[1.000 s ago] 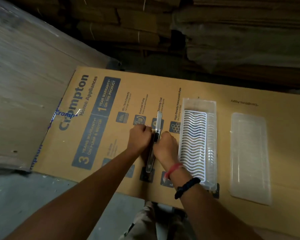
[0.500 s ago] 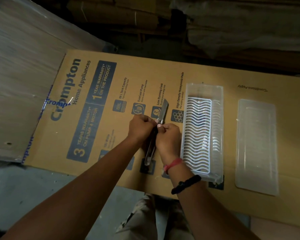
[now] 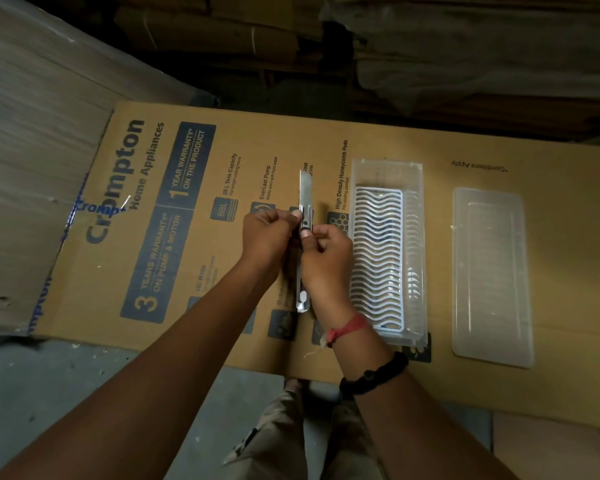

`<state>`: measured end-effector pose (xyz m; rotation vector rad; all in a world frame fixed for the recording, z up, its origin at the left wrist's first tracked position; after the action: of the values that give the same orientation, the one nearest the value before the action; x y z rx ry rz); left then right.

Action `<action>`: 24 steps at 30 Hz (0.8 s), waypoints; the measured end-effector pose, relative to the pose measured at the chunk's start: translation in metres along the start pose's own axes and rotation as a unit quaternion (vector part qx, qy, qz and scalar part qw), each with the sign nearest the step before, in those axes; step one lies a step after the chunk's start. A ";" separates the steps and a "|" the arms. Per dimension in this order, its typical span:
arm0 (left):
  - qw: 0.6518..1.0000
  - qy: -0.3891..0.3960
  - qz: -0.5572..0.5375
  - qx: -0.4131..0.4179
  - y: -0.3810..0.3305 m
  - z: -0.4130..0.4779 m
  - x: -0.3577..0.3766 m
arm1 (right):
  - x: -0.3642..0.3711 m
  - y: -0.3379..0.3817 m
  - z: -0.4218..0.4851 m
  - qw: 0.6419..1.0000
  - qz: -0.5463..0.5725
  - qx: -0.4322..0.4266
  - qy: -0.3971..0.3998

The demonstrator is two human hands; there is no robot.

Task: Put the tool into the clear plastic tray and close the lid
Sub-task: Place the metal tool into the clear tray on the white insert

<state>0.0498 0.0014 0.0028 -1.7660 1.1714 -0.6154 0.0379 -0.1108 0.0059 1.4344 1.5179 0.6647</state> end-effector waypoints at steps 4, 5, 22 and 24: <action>1.000 -0.002 -0.010 0.015 -0.015 -0.003 0.016 | -0.018 0.009 -0.004 0.999 0.026 -0.023 0.001; 1.000 -0.001 -0.007 0.019 -0.017 -0.004 0.020 | -0.024 0.010 -0.004 0.999 0.033 -0.026 0.004; 0.999 0.011 0.022 0.031 -0.027 -0.017 0.069 | -0.081 0.017 -0.010 0.989 0.117 -0.010 0.095; 0.999 0.016 0.032 0.037 -0.026 -0.017 0.074 | -0.087 0.018 -0.010 0.988 0.119 -0.006 0.100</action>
<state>0.0800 -0.0682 0.0288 -1.6556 1.2068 -0.6441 0.0293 -0.1894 0.0476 1.5942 1.5020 0.9849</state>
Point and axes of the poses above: each hand's wrist, its own z-axis towards the middle knuckle, its own x-axis out of the palm, y = z × x, the point moved 5 cm from there along z, towards the middle knuckle, and after that the axes turned 4 degrees about x, right-handed, at the moved point
